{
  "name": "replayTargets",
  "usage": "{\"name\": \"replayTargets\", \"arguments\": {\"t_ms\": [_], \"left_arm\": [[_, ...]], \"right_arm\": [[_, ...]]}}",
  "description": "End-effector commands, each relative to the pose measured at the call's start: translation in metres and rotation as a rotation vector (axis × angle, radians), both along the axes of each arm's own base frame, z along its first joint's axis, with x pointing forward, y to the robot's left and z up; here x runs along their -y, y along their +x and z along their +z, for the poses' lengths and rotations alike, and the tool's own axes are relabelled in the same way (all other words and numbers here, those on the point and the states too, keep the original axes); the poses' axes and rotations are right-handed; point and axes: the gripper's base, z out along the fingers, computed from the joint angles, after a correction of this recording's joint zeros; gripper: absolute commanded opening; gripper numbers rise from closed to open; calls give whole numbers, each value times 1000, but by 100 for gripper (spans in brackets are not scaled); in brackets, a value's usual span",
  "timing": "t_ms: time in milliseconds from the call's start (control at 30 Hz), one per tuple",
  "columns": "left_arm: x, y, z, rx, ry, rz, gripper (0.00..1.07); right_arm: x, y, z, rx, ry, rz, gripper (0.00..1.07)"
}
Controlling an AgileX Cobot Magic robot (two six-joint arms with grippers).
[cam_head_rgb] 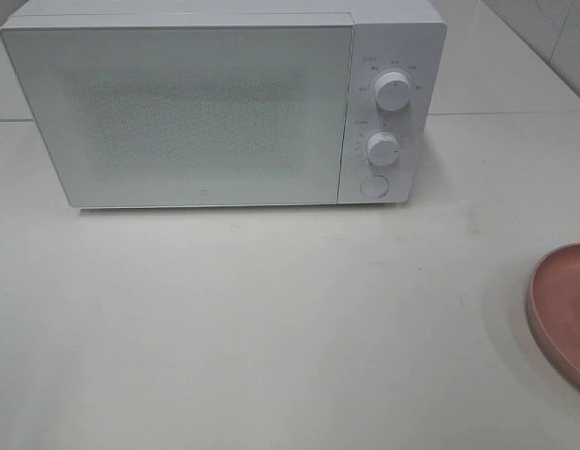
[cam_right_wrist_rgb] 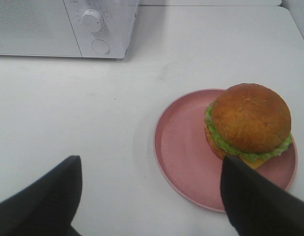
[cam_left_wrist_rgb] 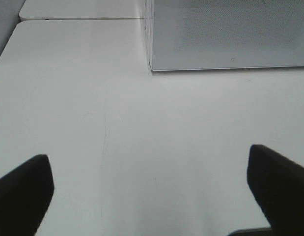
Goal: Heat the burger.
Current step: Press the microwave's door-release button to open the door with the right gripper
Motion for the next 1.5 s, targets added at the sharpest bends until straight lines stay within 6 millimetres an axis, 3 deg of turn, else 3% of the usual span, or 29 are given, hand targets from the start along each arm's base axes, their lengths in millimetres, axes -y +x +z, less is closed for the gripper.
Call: {"name": "replayTargets", "arguments": {"t_ms": [33, 700, 867, 1167, 1500], "left_arm": [[0, -3, 0, 36, 3, 5, 101], [0, -3, 0, 36, 3, 5, 101], [0, -3, 0, 36, 3, 5, 101], [0, -3, 0, 36, 3, 5, 101], [0, -3, 0, 36, 3, 5, 101]], "right_arm": [[0, -3, 0, 33, 1, -4, 75], [0, -3, 0, 34, 2, -4, 75], [0, -1, 11, 51, 9, -4, 75], [-1, 23, 24, 36, 5, -9, 75], [-4, 61, 10, 6, 6, -15, 75]]}}
